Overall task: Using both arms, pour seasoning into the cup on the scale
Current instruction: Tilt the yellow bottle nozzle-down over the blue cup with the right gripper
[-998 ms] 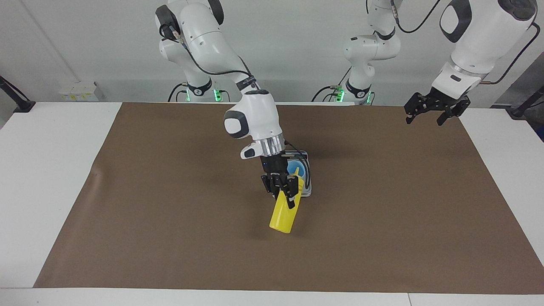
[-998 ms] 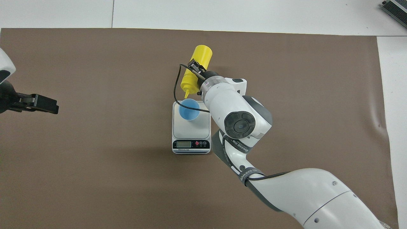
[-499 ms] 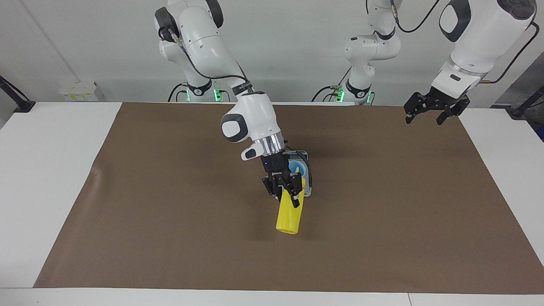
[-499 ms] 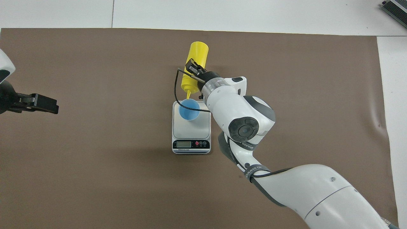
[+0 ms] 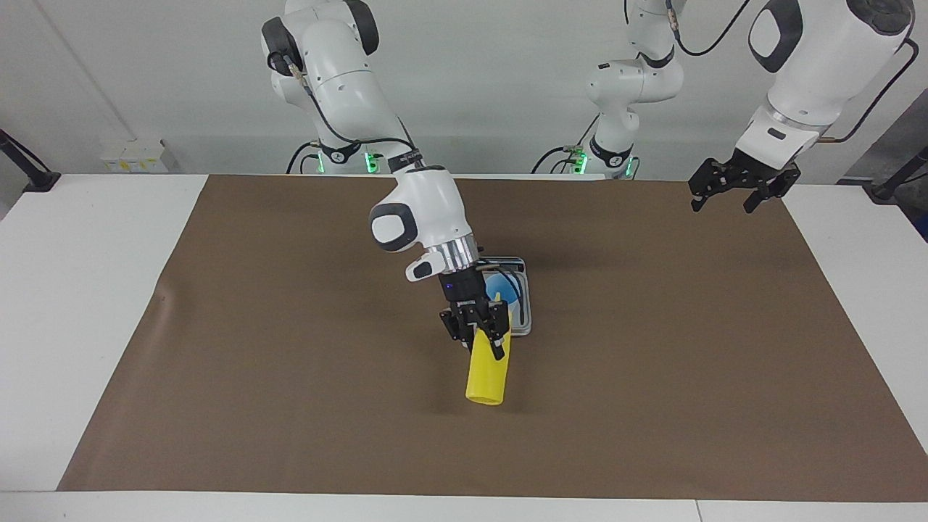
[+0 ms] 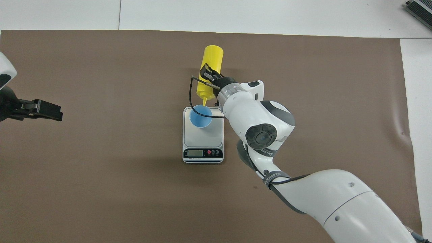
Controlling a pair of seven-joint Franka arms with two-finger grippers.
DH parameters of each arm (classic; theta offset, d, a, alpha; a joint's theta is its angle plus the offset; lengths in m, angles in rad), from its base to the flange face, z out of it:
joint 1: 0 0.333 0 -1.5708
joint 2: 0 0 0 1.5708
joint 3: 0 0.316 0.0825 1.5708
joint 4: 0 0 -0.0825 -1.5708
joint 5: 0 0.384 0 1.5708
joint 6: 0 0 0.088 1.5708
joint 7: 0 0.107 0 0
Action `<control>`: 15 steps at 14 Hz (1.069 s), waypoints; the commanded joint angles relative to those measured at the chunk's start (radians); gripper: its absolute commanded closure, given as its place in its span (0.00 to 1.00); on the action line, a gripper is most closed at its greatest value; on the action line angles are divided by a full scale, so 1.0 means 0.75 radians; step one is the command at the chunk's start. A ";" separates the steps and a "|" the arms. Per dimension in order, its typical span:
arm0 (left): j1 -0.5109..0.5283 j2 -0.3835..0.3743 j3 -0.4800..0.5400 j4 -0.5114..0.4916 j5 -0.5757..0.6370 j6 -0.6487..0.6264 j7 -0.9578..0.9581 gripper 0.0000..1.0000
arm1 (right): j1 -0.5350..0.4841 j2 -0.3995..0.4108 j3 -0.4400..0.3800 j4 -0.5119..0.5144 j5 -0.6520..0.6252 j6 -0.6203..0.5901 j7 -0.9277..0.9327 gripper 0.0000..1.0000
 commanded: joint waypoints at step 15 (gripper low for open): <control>0.013 -0.060 0.006 -0.047 0.033 0.010 -0.061 0.00 | 0.005 -0.001 0.011 0.051 0.083 0.027 0.045 1.00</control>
